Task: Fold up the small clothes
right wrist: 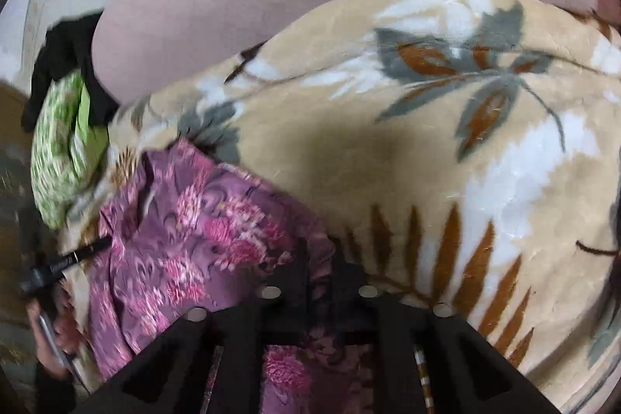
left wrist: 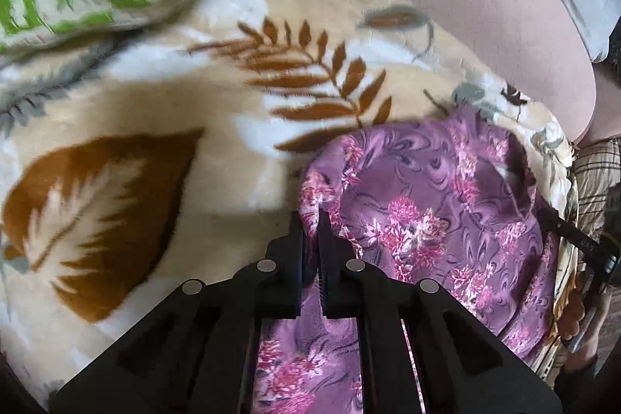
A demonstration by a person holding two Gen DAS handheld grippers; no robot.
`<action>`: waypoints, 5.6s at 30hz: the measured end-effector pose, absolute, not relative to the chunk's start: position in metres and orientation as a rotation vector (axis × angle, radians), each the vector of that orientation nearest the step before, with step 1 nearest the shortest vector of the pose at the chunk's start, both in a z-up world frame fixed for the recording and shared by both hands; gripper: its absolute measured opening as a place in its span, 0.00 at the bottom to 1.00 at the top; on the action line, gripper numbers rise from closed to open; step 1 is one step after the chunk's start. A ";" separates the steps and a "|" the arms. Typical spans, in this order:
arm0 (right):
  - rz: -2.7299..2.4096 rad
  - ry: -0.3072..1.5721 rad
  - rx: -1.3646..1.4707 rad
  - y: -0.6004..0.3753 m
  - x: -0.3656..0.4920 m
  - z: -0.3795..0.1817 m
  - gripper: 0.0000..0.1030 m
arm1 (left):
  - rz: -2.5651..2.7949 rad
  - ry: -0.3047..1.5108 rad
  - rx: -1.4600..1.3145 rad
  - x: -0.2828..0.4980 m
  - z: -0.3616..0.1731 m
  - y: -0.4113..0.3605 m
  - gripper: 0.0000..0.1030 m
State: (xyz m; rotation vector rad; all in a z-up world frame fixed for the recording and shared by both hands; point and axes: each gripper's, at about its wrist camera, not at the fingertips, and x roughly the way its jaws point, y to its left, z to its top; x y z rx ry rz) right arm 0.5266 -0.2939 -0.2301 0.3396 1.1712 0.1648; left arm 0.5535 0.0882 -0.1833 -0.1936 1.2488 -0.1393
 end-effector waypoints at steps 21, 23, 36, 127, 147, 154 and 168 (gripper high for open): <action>0.066 0.810 0.430 -0.313 0.400 -0.137 0.44 | -0.056 0.965 -0.119 0.420 -0.109 0.136 0.55; 0.039 0.739 0.411 -0.304 0.330 -0.113 0.75 | -0.027 0.915 -0.142 0.360 -0.102 0.151 0.70; 0.043 0.899 0.601 -0.296 0.093 -0.149 0.79 | -0.005 1.067 -0.125 0.130 -0.126 0.138 0.70; 0.224 0.858 0.478 -0.295 0.215 -0.102 0.07 | -0.254 0.926 -0.186 0.224 -0.057 0.149 0.05; 0.136 0.860 0.670 -0.271 0.053 -0.180 0.71 | -0.268 1.083 -0.480 0.101 -0.127 0.156 0.62; 0.183 0.955 0.762 -0.254 0.079 -0.218 0.63 | -0.249 1.207 -0.547 0.123 -0.171 0.128 0.62; 0.172 0.954 0.780 -0.274 0.090 -0.174 0.04 | -0.244 1.152 -0.455 0.142 -0.126 0.134 0.07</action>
